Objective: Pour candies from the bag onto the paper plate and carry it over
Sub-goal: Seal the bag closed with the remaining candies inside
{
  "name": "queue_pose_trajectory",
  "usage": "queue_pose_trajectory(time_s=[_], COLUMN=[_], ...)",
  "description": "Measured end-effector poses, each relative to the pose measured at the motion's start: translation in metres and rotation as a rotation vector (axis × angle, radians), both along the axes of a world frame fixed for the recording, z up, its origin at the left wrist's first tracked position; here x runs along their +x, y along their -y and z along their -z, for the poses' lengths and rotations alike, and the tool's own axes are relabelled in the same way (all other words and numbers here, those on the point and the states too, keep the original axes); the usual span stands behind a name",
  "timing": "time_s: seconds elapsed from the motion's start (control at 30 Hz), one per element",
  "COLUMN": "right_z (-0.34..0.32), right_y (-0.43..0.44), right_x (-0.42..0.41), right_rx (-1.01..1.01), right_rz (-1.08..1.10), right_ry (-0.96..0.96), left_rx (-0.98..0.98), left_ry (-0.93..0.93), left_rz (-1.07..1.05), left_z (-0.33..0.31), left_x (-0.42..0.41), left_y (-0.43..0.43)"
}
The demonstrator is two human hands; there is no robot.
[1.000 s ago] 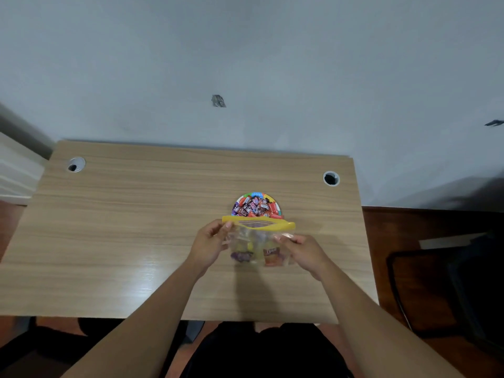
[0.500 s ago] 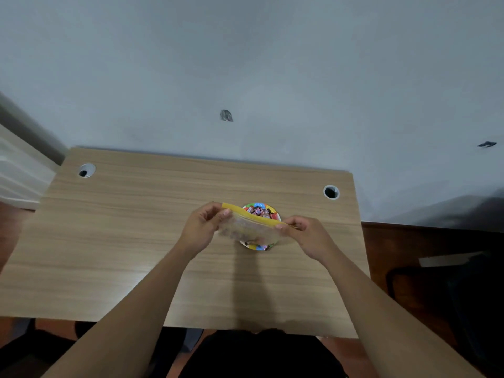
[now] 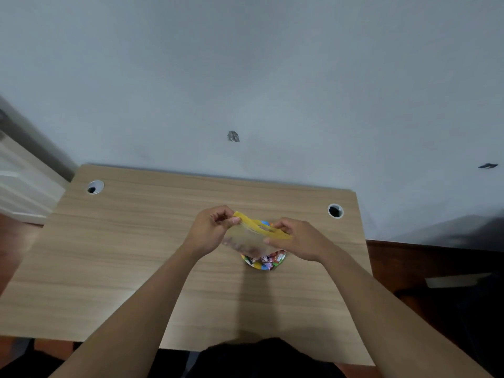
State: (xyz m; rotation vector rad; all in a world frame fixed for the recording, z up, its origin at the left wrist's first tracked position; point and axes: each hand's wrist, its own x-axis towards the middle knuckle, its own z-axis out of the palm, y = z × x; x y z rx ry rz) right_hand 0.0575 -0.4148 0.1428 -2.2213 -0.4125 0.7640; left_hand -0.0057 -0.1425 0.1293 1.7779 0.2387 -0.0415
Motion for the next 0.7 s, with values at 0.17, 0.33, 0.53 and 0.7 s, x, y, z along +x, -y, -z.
queue_pose_trajectory(time_s=[0.17,0.33,0.53,0.7], right_z=[-0.017,-0.020,-0.018,-0.015], right_y=[-0.044,-0.072,-0.085,-0.093], right_x=[0.015,0.028,0.032,0.033], right_rx=[0.085,0.073,0.063,0.019], right_rz=[-0.094,-0.035,-0.058,-0.086], right_ry=[0.161,0.262,0.310,0.349], left_rx=[0.014,-0.021,-0.004,0.155], left_ry=[0.045,0.093,0.097,0.123], left_rz=[0.056,-0.067,-0.132,-0.141], left_z=[-0.010,-0.012,-0.011,-0.010], left_x=[0.010,0.017,0.020,0.021], left_y=[0.001,-0.001,-0.006,-0.006])
